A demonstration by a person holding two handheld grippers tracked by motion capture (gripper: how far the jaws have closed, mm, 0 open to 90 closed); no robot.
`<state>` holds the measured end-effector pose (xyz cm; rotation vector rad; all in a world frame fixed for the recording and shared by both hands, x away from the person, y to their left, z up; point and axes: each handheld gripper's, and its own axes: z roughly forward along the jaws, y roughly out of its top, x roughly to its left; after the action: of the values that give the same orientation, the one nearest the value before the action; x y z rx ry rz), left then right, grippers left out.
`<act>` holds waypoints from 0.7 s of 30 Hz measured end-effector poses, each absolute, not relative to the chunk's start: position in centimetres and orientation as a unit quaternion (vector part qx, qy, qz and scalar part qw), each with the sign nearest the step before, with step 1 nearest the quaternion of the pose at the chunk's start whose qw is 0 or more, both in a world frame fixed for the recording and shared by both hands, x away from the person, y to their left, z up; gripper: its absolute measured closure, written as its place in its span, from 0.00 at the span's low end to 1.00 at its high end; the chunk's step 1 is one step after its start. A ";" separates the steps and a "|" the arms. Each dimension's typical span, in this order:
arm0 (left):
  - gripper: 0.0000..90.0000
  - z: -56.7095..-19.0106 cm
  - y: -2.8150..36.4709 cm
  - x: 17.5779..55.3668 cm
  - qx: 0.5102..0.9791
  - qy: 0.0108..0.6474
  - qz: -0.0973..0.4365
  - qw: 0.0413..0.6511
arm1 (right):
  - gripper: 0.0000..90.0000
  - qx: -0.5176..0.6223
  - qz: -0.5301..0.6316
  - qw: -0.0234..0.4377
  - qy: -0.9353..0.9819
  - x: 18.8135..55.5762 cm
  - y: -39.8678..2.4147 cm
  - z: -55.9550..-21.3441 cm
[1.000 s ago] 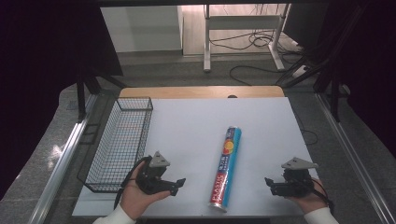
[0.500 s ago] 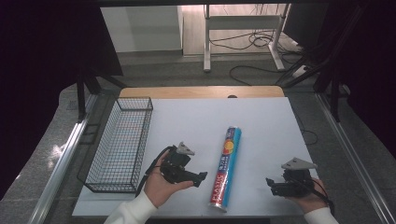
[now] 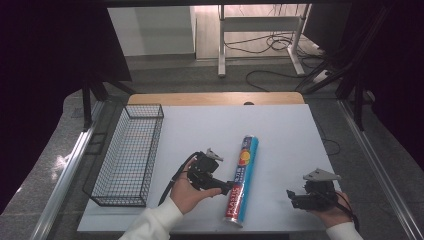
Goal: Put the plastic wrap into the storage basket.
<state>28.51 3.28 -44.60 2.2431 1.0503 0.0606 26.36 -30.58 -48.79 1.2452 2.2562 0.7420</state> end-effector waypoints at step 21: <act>0.10 -45.0 -1.0 32.0 0.853 0.416 -0.007 0.315 | 0.13 0.458 0.265 0.226 0.818 26.5 -30.7 -48.9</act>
<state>32.04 -0.96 -44.97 2.2470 1.0963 -0.0174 26.48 -30.73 -48.89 1.2627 2.2560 0.7304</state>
